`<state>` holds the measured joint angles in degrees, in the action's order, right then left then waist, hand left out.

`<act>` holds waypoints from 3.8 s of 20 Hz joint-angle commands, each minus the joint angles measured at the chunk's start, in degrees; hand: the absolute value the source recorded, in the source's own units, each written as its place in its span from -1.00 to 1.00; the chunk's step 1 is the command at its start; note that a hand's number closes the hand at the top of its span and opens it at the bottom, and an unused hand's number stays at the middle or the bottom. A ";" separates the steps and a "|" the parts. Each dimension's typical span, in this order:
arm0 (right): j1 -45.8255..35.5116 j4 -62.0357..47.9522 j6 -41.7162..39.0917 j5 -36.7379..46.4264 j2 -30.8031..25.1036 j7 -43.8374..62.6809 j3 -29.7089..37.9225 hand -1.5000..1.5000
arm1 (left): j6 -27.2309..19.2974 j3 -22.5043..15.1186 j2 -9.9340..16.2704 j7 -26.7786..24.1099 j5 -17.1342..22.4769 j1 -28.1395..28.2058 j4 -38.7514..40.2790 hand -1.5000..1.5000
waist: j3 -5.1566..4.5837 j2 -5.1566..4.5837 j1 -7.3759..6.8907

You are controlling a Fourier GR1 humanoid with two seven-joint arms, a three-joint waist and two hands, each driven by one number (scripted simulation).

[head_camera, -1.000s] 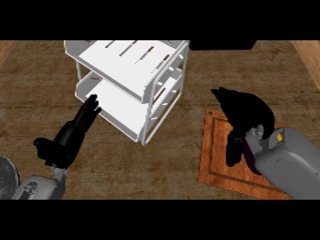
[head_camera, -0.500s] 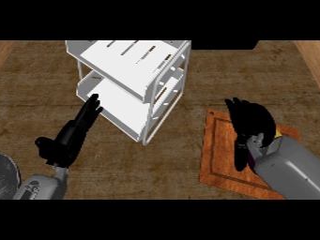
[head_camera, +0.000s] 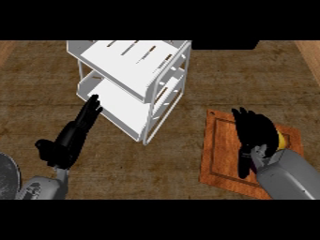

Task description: Pick the eggplant from the cutting board and place it in the tiered basket

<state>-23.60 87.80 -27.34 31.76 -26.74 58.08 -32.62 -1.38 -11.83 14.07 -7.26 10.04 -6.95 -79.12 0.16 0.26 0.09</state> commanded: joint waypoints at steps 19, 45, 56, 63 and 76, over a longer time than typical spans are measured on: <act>9.25 -8.28 2.36 14.14 5.04 -11.08 10.80 -1.00 | 4.05 4.29 -3.81 -0.98 -4.69 0.12 4.91 0.00 | -0.17 -0.27 0.01; 32.90 22.29 27.77 41.97 22.10 9.53 1.99 1.00 | 4.82 6.77 -4.42 2.15 -5.62 2.47 0.22 0.00 | -0.26 0.25 2.04; 15.38 37.35 26.19 50.11 26.69 16.28 -8.78 1.00 | 3.93 4.01 -6.38 5.86 -7.22 2.59 -4.63 0.00 | -0.21 -0.11 -0.42; -4.69 33.20 21.31 41.95 26.71 26.10 -2.61 1.00 | 3.91 5.49 -6.90 3.27 -7.59 -0.94 0.40 0.00 | -0.31 -0.24 -1.07; -33.38 0.06 29.12 26.01 26.72 23.08 16.98 1.00 | 5.95 4.12 -6.88 4.00 -8.06 -2.82 1.61 0.00 | -0.33 -0.93 -4.17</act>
<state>-48.90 96.78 -1.17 61.64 -0.53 69.07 -18.63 5.15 -6.79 7.96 -4.53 2.94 -9.04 -78.77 -0.04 -0.38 -3.40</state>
